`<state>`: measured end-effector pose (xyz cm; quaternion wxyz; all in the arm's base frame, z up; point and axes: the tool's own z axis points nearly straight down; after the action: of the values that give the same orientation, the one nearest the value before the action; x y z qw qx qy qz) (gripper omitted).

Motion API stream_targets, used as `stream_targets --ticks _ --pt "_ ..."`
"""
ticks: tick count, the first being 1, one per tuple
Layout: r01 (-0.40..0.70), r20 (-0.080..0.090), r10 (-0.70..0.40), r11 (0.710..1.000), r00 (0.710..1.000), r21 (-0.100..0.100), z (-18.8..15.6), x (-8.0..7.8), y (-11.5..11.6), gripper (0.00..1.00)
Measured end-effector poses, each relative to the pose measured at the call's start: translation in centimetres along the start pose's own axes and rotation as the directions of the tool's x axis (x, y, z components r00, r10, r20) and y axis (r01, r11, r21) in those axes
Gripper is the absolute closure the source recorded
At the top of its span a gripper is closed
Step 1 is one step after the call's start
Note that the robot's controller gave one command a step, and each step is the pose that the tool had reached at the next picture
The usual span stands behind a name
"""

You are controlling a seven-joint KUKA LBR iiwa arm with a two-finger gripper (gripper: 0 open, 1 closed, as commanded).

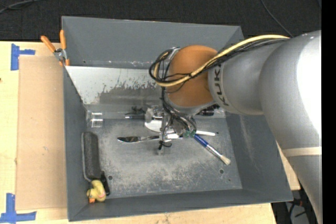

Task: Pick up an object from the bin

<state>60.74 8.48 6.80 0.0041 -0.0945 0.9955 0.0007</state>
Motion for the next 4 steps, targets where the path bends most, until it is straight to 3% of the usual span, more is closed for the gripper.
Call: stream_targets --ticks 1,2,3,4 --pt "-0.13 -0.008 0.13 0.991 0.991 0.002 -0.19 -0.16 -0.87 0.0" --pt "-0.099 -0.006 0.099 0.995 0.995 0.001 -0.19 -0.15 -0.61 0.0" --pt "-0.124 -0.007 0.124 0.992 0.992 0.001 -0.24 -0.21 -0.78 1.0" --pt "-0.123 -0.007 0.123 0.992 0.992 0.001 -0.24 -0.21 -0.78 1.0"
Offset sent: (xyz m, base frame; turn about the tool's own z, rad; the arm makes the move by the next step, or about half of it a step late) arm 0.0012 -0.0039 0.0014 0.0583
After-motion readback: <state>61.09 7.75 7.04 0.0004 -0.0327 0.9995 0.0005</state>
